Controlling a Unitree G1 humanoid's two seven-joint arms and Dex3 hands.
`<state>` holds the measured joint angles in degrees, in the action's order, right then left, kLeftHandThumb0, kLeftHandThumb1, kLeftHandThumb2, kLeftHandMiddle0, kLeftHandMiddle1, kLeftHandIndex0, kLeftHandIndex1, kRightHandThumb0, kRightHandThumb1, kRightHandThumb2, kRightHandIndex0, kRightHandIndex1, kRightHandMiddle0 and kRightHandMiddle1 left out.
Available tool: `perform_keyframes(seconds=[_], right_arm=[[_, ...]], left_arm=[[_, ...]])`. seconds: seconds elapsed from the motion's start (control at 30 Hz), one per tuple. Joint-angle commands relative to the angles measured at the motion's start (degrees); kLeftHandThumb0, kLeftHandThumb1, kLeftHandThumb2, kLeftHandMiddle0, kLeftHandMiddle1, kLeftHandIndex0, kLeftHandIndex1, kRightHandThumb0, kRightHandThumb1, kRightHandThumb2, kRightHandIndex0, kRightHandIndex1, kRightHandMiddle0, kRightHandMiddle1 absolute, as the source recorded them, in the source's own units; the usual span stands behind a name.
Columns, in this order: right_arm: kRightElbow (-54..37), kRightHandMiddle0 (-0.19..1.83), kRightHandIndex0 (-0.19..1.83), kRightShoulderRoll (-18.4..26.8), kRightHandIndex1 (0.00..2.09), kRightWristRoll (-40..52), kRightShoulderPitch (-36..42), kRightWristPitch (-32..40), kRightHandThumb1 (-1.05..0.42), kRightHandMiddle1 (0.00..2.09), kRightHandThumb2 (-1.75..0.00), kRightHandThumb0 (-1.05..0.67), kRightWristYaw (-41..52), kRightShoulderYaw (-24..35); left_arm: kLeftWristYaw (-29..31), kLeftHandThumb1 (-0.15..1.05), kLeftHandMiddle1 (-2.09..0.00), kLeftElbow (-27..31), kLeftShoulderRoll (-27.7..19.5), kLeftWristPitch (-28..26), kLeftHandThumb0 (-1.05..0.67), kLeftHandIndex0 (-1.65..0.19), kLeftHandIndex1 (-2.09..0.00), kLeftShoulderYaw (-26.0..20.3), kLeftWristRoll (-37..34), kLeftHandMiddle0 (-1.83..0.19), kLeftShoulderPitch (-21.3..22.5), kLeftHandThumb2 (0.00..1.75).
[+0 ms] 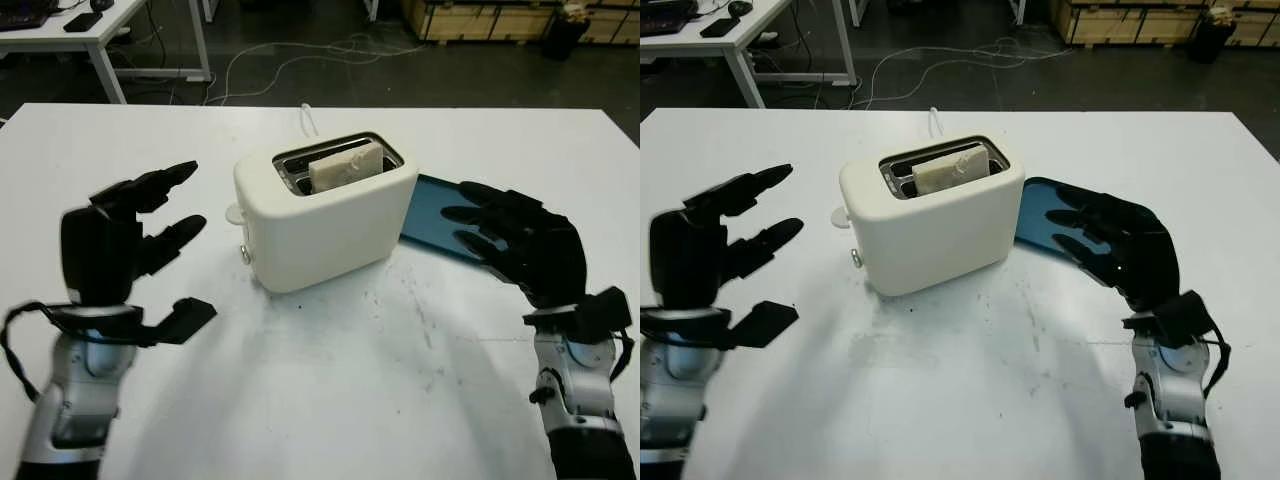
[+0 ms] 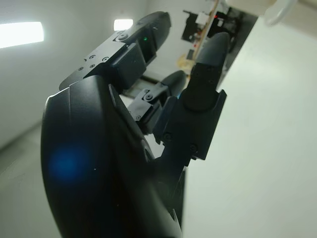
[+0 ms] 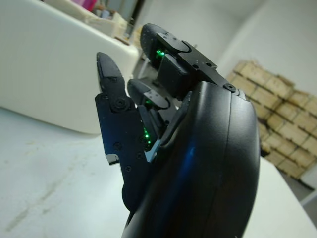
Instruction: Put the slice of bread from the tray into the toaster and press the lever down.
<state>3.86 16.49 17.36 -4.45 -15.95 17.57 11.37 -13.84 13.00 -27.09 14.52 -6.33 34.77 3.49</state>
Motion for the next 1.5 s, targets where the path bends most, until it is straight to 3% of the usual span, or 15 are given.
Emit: perform_keyframes(seconds=[0.0, 0.23, 0.47, 0.67, 1.0, 1.47], right_arm=[[-2.67, 0.79, 0.74, -1.1, 0.32, 1.41, 0.88, 3.78, -0.91, 0.01, 0.0, -0.23, -1.67, 0.69], [-2.45, 0.83, 0.81, -3.16, 0.23, -1.01, -0.23, 6.63, -0.92, 0.02, -0.02, -0.21, -3.97, 0.4], [-1.76, 0.82, 0.8, -3.11, 0.16, -2.84, -1.73, 7.01, -0.9, 0.0, 0.0, -0.25, -4.45, 0.22], [-0.91, 0.81, 0.81, -2.93, 0.12, -3.34, -2.39, 6.82, -0.9, 0.0, 0.0, -0.26, -3.52, -0.28], [3.08, 0.86, 0.88, -3.88, 0.1, -3.09, -3.73, 4.11, -0.92, 0.02, 0.0, -0.22, -1.54, -0.52], [2.84, 0.89, 0.93, -4.2, 0.07, -3.33, -3.42, 3.58, -0.92, 0.01, -0.01, -0.25, -0.46, -0.75]], left_arm=[[1.98, 0.66, -0.32, -0.91, -2.45, 1.57, -0.29, -1.02, -0.14, -0.3, -0.29, -1.09, 1.65, 0.0], [6.94, 0.64, -0.35, -2.64, -7.15, 3.04, -0.28, -1.15, -0.12, 0.2, -0.01, -1.19, 4.93, 0.0], [6.32, 0.62, -0.41, -6.22, -9.29, 6.82, -0.3, -1.26, -0.1, 2.19, 3.56, -1.26, 8.19, 0.0], [6.98, 0.67, -0.72, -8.39, -9.76, 8.13, -0.32, -1.31, -0.02, 3.92, 4.77, -1.14, 10.25, 0.0], [6.33, 0.74, -1.02, -10.21, -7.94, 6.48, -0.44, -1.36, -0.02, 6.33, 6.26, -1.05, 11.7, 0.01], [4.37, 0.75, -0.98, -12.24, -6.92, 4.77, -0.32, -1.38, -0.01, 7.98, 8.74, -1.04, 12.92, 0.0]])
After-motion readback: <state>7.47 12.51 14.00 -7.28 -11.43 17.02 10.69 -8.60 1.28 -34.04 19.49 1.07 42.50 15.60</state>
